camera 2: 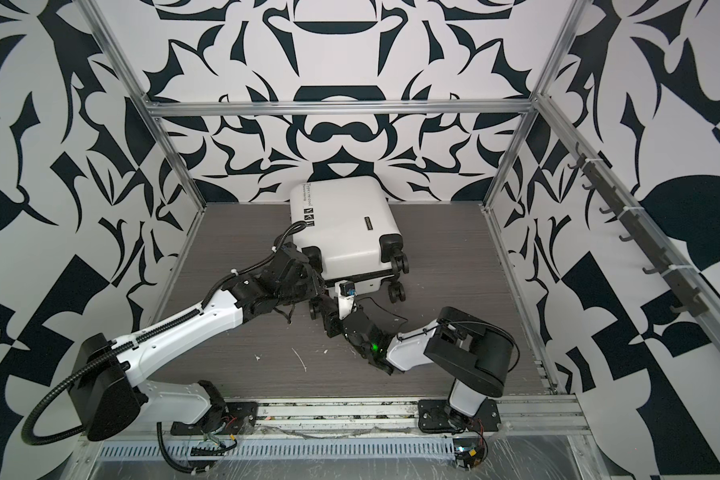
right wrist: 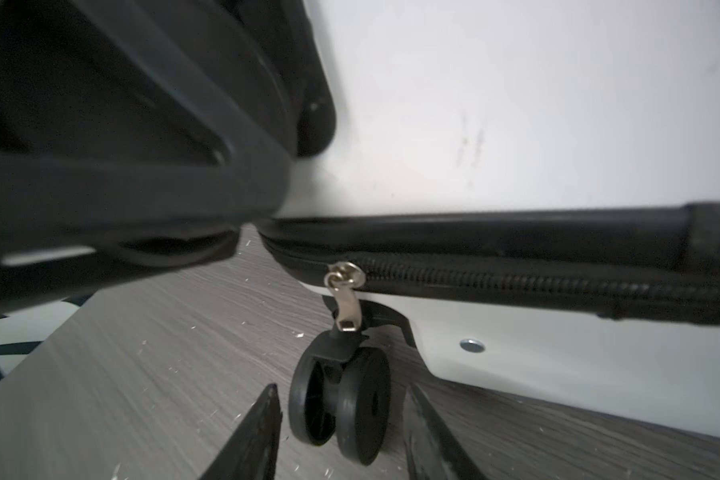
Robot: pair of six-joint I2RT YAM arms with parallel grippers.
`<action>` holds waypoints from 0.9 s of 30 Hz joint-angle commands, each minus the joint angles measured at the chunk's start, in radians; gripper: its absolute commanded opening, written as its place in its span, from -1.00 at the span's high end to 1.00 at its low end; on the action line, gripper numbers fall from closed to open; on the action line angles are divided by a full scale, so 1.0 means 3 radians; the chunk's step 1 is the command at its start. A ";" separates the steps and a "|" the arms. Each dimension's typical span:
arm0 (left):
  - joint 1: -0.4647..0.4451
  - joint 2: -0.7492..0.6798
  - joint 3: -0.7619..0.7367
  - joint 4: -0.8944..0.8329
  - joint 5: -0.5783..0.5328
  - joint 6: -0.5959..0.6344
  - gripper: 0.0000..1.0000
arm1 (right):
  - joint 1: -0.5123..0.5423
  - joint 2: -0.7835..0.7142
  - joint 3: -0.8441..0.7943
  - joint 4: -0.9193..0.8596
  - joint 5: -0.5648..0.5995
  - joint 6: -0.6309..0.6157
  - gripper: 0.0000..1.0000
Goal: Pack the luggage
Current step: 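Pinch the metal zipper pull with the right gripper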
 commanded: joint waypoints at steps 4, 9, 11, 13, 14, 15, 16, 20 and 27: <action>0.0001 -0.0093 -0.0049 0.0103 0.0134 0.0224 1.00 | 0.0019 0.0274 0.0116 0.0672 0.0364 -0.0006 0.00; 0.0004 -0.0123 -0.0084 0.0113 0.0167 0.0225 1.00 | 0.0051 0.0513 0.0075 0.1234 0.0421 -0.0002 0.06; 0.0010 -0.0122 -0.0095 0.0117 0.0188 0.0218 1.00 | 0.0102 0.0594 0.0088 0.1381 0.0492 -0.0080 0.05; 0.0010 -0.0116 -0.0094 0.0122 0.0199 0.0221 1.00 | 0.0140 0.0641 0.0124 0.1396 0.0524 -0.0124 0.04; 0.0013 -0.0119 -0.0093 0.0128 0.0208 0.0216 1.00 | 0.0156 0.0664 0.0140 0.1392 0.0538 -0.0132 0.04; 0.0015 -0.0113 -0.0095 0.0125 0.0211 0.0221 1.00 | 0.0158 0.0680 0.0151 0.1396 0.0551 -0.0124 0.04; 0.0015 -0.0125 -0.0101 0.0134 0.0213 0.0217 1.00 | 0.0162 0.0696 0.0166 0.1396 0.0568 -0.0108 0.05; 0.0020 -0.0138 -0.0124 0.0149 0.0234 0.0206 1.00 | 0.0167 0.0722 0.0225 0.1401 0.0640 -0.0112 0.18; 0.0020 -0.0182 -0.0174 0.0160 0.0252 0.0198 1.00 | 0.0165 0.0778 0.0363 0.1399 0.0811 -0.0157 0.33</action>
